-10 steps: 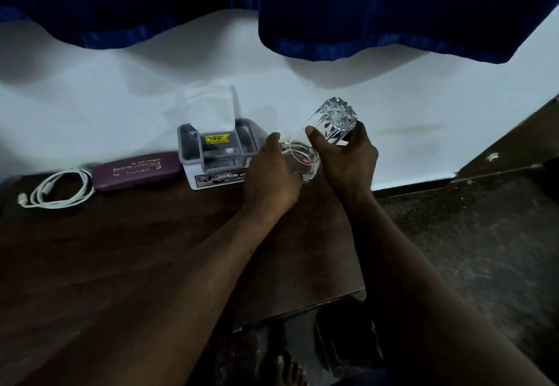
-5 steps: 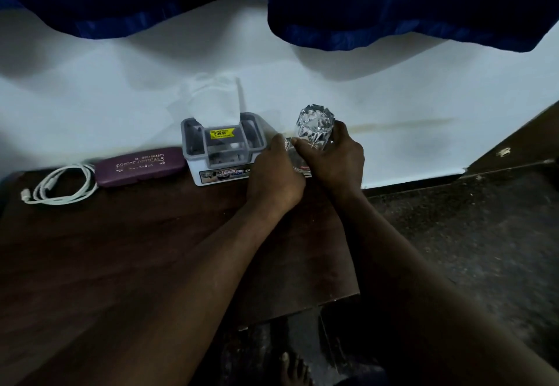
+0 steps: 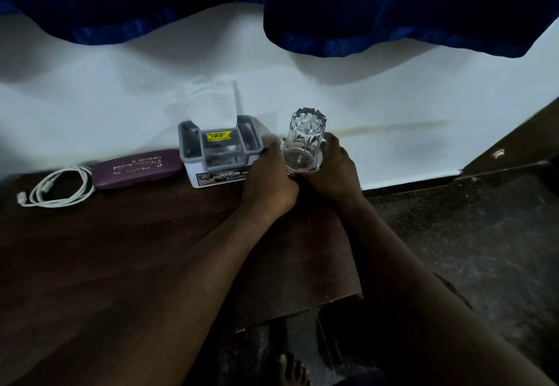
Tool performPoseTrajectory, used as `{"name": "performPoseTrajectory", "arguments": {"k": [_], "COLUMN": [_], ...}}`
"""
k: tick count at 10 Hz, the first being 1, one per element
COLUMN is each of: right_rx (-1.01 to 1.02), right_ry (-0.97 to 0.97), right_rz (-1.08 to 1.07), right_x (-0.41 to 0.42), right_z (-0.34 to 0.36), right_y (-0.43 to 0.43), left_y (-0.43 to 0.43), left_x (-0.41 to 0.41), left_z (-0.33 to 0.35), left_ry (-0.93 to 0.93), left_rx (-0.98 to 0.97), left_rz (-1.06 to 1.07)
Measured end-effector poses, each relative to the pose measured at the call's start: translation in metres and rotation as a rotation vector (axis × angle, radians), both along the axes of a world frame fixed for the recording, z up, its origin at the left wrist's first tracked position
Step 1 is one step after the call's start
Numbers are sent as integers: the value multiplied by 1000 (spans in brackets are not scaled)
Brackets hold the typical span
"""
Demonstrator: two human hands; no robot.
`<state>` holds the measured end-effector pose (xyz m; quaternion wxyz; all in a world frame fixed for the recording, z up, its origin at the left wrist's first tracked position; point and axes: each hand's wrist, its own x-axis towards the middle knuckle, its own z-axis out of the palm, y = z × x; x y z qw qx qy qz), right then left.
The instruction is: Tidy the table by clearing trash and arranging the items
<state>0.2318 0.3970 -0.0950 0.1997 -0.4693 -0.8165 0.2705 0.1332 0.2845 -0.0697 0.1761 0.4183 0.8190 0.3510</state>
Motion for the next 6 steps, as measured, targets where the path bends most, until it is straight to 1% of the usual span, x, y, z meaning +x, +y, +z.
{"name": "performPoseTrajectory", "arguments": {"k": [2,3,4,5,6], "right_rx": [20,-1,-18,10,73], "right_ry": [31,21,-8,-55,-56], "right_rz": [-41,-22,-16,-34,-41], "right_x": [-6,-7,-4,7,12], "right_z": [-6,-3,-1,12,31], "right_y": [-2,-3,-6,-24,-45], "left_y": [-5,-9,-17,-36,-59], "left_x": [2,3,1,1,-4], "left_z": [2,3,3,11,20], "left_ry": [11,8,-1,-32,56], "left_rx": [4,15,58,78,73], "left_rz": [-15,-24,-54,-85,-18]}}
